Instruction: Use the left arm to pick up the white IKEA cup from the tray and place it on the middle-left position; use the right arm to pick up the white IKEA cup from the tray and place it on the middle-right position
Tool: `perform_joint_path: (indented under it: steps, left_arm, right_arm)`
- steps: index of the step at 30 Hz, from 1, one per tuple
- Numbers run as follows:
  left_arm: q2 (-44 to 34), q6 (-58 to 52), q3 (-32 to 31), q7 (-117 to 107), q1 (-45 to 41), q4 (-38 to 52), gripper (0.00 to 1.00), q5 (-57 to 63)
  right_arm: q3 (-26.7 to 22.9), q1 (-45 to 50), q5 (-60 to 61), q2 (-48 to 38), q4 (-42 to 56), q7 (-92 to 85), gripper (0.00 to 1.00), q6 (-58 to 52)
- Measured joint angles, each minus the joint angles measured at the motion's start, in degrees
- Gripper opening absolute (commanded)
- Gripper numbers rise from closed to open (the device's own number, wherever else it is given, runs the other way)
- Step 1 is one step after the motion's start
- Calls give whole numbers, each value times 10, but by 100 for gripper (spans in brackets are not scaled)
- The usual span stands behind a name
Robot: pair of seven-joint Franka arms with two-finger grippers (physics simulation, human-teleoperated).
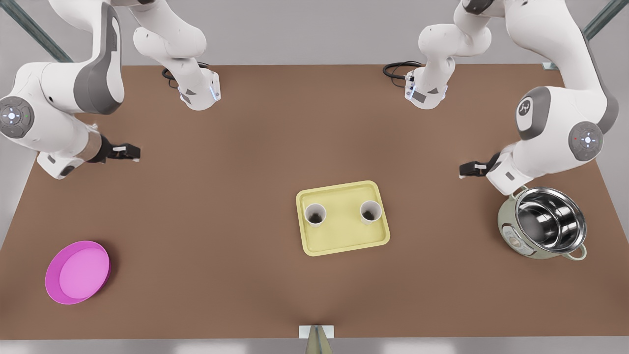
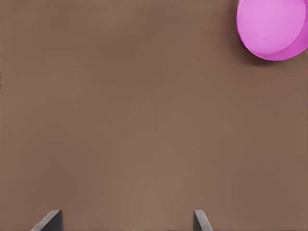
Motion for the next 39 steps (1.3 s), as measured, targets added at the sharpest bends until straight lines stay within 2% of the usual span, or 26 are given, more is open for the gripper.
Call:
perform_joint_path:
  steps: [3, 5, 6, 8, 11, 14, 16, 24, 31, 39]
  left_arm:
    - [7, 45, 2, 0, 6, 13, 100, 9]
    - [8, 54, 4, 0, 14, 13, 100, -2]
    - [9, 57, 5, 0, 17, 14, 100, -6]
    - [15, 64, 5, 0, 25, 19, 100, -11]
    - [20, 71, 6, 0, 31, 21, 100, -17]
    - [23, 75, 3, -1, 32, 20, 100, -16]
    - [25, 76, 1, -2, 28, 16, 100, -1]
    - [26, 76, 1, -3, 27, 14, 100, 19]
    - [26, 76, 1, -4, 27, 13, 100, 22]
    - [26, 75, 1, -4, 27, 13, 100, 22]
  right_arm:
    - [1, -8, -1, 0, 0, -5, 100, 42]
    - [13, -15, -1, 31, 8, -7, 100, 63]
    - [17, 6, -1, 70, 36, -8, 100, 74]
    - [21, 107, 0, 163, 119, 3, 100, 97]
    - [24, 249, 0, 270, 157, 49, 100, 161]
    - [26, 303, 1, 369, 164, 106, 100, 261]
    - [33, 312, 1, 404, 176, 144, 100, 326]
    - [37, 326, 1, 422, 186, 266, 100, 455]
    - [40, 348, 1, 441, 184, 341, 100, 487]
    - [66, 345, 5, 441, 145, 397, 100, 492]
